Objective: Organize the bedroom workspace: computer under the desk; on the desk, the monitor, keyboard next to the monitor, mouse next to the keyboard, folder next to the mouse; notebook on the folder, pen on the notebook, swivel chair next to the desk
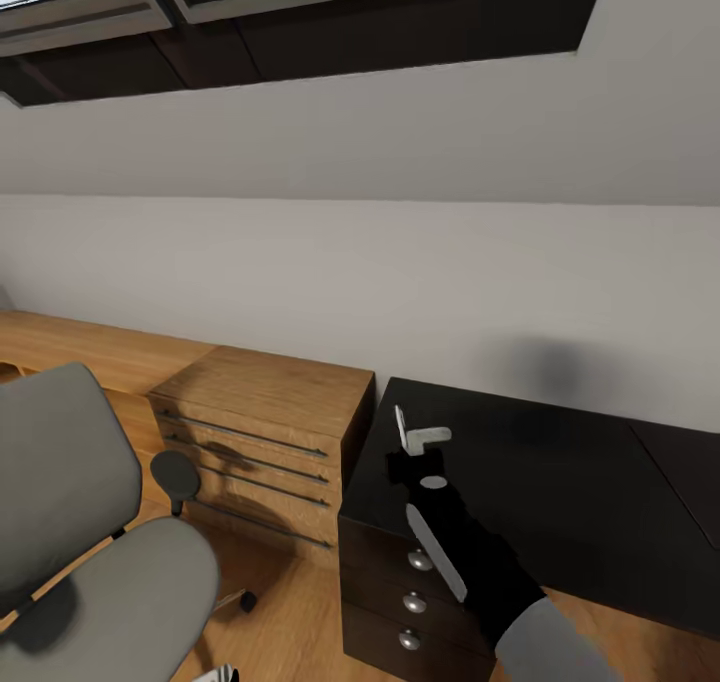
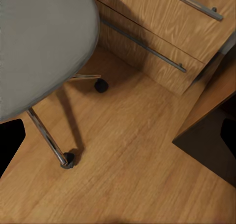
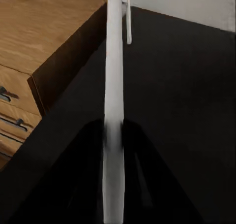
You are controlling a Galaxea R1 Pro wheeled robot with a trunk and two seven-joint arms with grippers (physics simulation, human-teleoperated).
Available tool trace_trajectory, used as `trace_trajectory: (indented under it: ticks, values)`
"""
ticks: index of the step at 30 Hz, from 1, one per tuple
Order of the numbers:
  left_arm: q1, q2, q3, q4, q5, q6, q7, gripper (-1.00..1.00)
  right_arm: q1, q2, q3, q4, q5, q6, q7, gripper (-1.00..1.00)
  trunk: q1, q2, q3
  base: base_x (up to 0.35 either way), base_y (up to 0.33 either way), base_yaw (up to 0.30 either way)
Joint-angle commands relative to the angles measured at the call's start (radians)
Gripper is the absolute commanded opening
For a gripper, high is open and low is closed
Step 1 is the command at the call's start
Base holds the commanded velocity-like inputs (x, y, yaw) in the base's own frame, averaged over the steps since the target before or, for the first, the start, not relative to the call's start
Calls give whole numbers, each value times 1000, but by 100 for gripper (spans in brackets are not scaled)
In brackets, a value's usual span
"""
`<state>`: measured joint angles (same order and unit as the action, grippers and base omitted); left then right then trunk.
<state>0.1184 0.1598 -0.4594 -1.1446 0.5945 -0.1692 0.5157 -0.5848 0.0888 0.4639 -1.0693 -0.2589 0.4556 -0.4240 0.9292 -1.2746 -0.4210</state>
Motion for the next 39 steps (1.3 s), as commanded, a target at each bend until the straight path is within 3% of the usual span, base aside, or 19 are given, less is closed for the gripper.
trace_trajectory:
  ticks: [1, 4, 6, 14, 32, 35, 39]
  values:
    - [-1, 1, -4, -1, 11, -8, 4, 100, 26, -6, 2, -64, -44, 14, -60, -100, -4, 7, 2, 0, 0, 0]
    - [0, 1, -3, 1, 11, -8, 4, 100, 89, -33, 3, -207, -136, 32, -157, -100, -15, 28, 12, -46, 0, 0]
    - [0, 1, -4, 14, 11, -8, 4, 100, 106, -45, 3, -244, -161, 36, -178, -100, -23, 42, 18, -257, 0, 0]
    - [0, 1, -3, 22, 11, -9, 0, 100, 112, -48, 3, -261, -169, 31, -183, -100, -54, 98, 43, -320, 0, 0]
    - [0, 1, -4, 74, 10, -13, 1, 100, 112, -48, 2, -263, -170, 27, -188, -100, -54, 98, 43, -28, 0, -5]
    - [0, 1, -4, 74, 10, -13, 1, 100, 112, -49, -37, -260, -181, 27, -188, -100, -54, 98, 43, 0, 0, -183]
    - [0, 1, -4, 74, 10, -13, 2, 100, 112, -50, -149, -249, -212, 27, -185, -100, -54, 98, 43, 0, 0, -257]
